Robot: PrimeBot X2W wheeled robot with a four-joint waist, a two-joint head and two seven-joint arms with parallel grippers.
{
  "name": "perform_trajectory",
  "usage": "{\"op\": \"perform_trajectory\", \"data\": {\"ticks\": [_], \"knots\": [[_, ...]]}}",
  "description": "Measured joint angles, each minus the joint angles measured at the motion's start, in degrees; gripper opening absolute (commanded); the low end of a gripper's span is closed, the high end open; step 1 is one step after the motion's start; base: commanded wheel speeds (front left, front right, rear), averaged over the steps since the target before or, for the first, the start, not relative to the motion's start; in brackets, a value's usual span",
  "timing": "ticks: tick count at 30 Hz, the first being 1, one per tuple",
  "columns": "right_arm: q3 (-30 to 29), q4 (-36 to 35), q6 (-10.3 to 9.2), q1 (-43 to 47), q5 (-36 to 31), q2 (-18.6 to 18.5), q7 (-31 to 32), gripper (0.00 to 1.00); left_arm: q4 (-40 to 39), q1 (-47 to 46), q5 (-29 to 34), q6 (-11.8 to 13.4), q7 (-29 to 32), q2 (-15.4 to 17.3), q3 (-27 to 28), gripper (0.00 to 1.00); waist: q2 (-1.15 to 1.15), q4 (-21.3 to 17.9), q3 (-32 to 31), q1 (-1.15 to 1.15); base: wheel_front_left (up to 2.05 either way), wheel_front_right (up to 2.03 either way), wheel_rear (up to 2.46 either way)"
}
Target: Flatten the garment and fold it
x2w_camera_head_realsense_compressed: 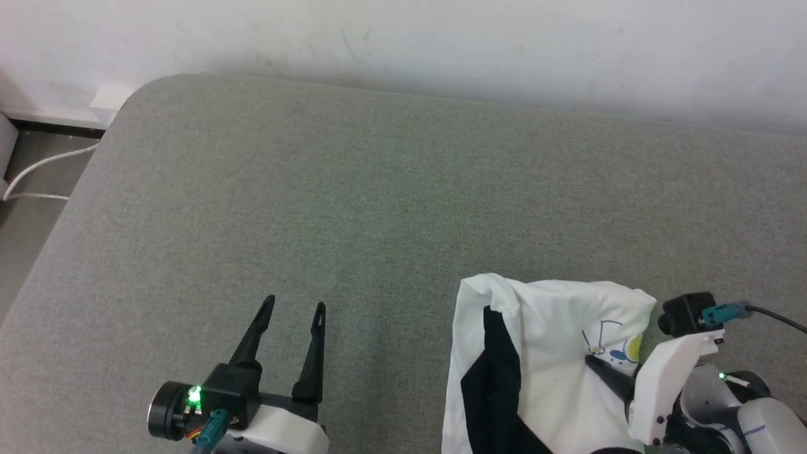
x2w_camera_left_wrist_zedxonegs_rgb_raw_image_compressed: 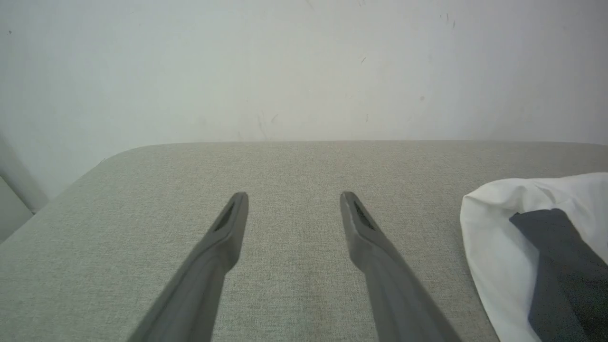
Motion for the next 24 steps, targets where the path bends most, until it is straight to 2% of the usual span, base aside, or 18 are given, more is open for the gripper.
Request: {"op": "perform_trajectory", "data": {"ticks": [4, 8, 13, 18, 24], "knots": [[2.3, 0.9, 0.1, -1.4, -1.6, -0.6, -2.0, 0.0, -0.1, 0.0, 0.0, 0.0, 0.0, 0.0, -0.1, 1.0, 0.0, -0.6, -0.2, 0.0, 0.0, 0.0, 0.0], [6.9, -0.2, 0.08, -3.9, -4.2, -4.0, -2.5, 0.0, -0.7, 0.0, 0.0, 0.0, 0.0, 0.0, -0.3, 1.0, 0.0, -2.9, -0.3, 0.0, 0.0, 0.0, 0.0], [13.2, -2.5, 0.05, -9.4, -5.3, -11.5, -0.6, 0.0, -0.8, -1.0, 0.1, -0.5, 0.0, -0.1, -1.6, 1.0, 0.0, -7.4, 0.0, 0.0, 0.0, 0.0, 0.0], [20.9, -4.0, 0.07, -15.9, -5.4, -21.2, 1.3, 0.0, -0.8, -4.6, 1.6, -0.5, 0.0, -0.1, -3.5, 1.0, 0.0, -12.7, 1.2, 0.0, 0.0, 0.0, 0.0], [26.4, -1.3, 0.07, -22.7, -5.1, -31.4, -2.3, 0.0, -2.2, -9.0, 1.6, -0.9, 0.0, -0.1, -4.7, 1.0, 0.0, -18.0, 4.8, 0.0, 0.0, 0.0, 0.0]]}}
